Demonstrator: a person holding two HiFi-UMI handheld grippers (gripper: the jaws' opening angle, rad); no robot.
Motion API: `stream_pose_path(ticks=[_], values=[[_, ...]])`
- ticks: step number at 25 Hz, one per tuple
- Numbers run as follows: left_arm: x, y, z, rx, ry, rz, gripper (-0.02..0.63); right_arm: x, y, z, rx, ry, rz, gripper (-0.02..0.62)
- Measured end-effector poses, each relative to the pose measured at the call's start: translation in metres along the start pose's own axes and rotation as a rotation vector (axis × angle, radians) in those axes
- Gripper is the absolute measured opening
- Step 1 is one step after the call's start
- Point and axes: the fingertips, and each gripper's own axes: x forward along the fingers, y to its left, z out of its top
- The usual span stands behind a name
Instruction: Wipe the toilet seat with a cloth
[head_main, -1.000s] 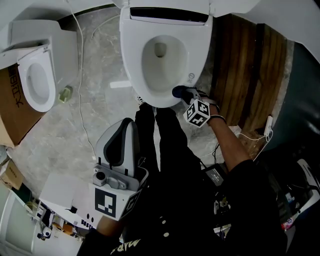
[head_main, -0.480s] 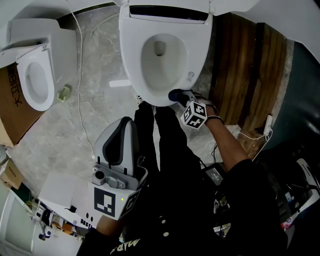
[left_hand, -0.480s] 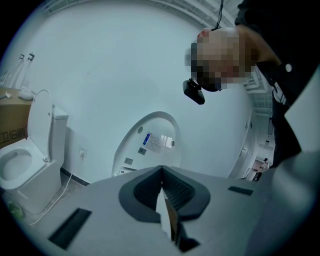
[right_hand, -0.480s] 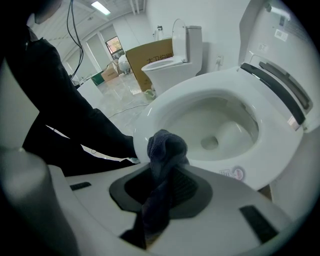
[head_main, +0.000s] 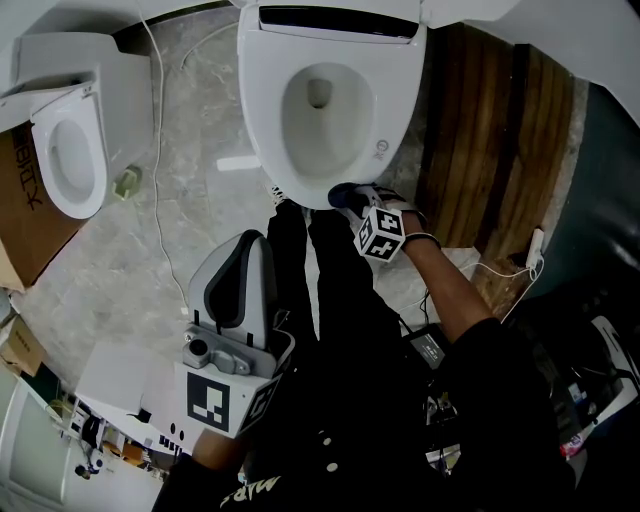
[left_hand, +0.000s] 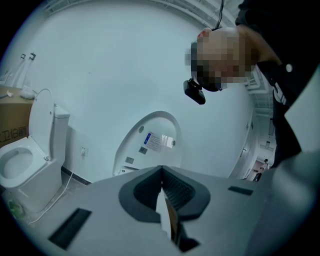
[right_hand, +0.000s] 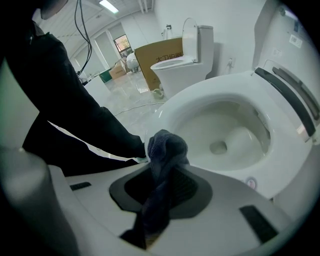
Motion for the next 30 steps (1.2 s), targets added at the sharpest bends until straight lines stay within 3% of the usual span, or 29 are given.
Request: stream_pose_path(ticks=[25,30], values=[[0.001,0.020,0.001,-0.018,0.013,0.044,0.008,0.017,0.028,0.033,-0.247,0.023,0.056,0.084],[0.000,0.024,0.001,0.004,0.024,0.049,0.008,0.019,0.032,0.036,-0.354,0.029,0.058,0.084]])
